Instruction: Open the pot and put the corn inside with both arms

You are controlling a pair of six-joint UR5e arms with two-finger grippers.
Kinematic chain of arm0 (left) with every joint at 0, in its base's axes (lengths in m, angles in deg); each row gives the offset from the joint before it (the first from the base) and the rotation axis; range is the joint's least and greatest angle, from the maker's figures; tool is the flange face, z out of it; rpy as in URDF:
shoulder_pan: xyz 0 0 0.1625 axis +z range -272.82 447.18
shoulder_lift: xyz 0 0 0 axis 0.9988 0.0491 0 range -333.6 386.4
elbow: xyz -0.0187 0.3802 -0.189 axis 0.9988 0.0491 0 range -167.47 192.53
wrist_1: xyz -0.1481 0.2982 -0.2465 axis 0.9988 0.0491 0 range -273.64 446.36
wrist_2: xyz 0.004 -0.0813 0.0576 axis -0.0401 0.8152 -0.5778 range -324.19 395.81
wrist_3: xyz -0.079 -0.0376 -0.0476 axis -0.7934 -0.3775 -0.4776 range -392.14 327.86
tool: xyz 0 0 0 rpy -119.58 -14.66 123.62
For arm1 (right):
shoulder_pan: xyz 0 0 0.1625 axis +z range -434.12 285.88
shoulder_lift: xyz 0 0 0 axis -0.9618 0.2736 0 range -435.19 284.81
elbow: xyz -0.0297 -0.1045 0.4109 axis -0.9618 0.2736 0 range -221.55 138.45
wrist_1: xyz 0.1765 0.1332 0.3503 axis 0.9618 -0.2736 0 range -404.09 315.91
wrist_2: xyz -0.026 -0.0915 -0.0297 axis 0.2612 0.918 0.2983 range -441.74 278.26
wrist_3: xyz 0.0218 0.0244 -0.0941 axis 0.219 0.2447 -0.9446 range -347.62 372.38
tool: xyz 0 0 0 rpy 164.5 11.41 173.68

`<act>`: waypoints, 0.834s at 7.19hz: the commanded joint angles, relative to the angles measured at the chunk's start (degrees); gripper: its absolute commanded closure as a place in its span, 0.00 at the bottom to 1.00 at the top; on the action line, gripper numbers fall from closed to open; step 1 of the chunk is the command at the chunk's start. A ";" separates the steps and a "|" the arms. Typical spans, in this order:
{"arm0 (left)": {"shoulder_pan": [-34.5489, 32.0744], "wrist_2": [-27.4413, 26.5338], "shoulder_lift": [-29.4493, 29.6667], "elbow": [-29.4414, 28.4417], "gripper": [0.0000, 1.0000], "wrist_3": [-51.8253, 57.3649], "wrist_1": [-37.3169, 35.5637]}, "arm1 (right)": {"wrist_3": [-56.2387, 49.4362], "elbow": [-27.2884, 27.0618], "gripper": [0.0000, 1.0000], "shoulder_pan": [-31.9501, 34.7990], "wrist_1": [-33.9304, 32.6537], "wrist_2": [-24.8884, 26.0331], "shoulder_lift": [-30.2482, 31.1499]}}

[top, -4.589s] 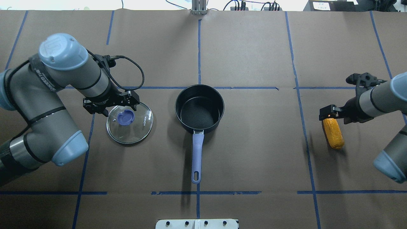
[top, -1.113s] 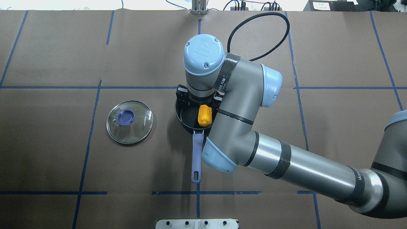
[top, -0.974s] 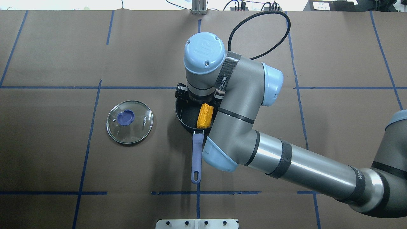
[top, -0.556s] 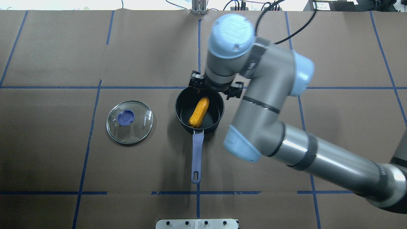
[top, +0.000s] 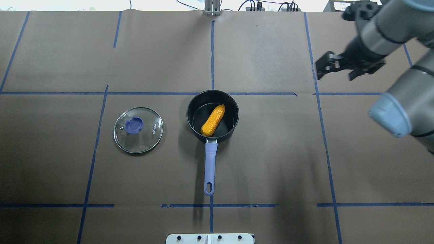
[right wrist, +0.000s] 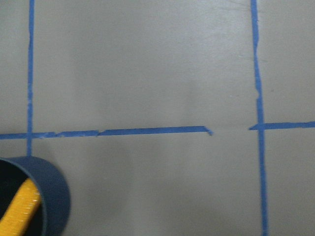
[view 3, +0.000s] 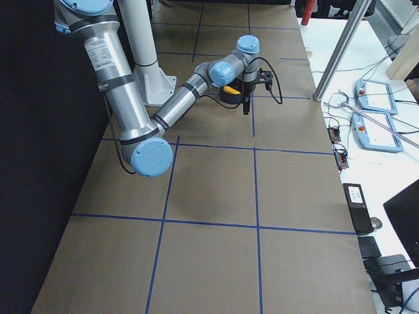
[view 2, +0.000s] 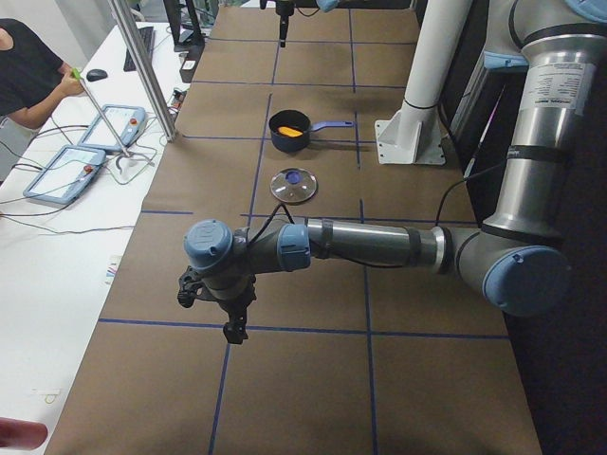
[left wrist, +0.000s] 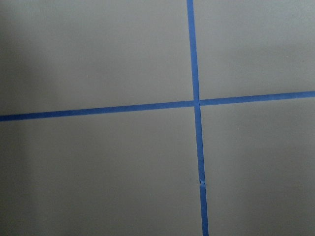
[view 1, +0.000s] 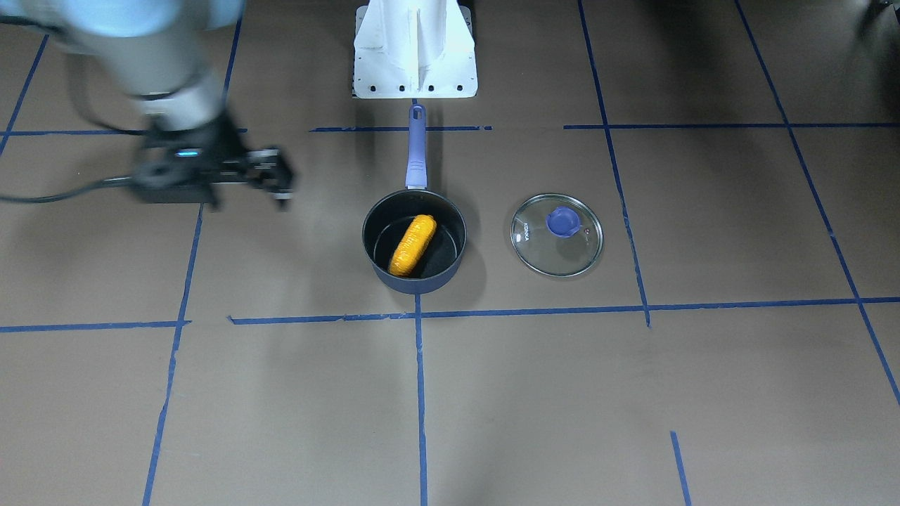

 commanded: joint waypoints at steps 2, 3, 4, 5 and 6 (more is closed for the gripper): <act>-0.14 2.62 -3.28 -1.22 0.00 -0.38 5.23 | -27.13 6.05 0.00 15.54 0.09 -7.95 10.83; -0.14 2.53 -3.90 -1.04 0.00 -0.47 5.35 | -29.88 8.18 0.00 17.41 0.01 -8.06 11.37; -0.14 2.44 -4.17 -0.95 0.00 -0.47 5.35 | -33.57 10.20 0.00 19.34 0.09 -9.89 12.77; -0.14 2.44 -4.17 -0.87 0.00 -0.47 5.44 | -39.78 14.13 0.00 22.84 0.09 -12.34 12.87; -0.14 2.44 -4.26 -0.52 0.00 -0.38 5.44 | -46.80 18.09 0.00 27.31 0.09 -14.37 13.65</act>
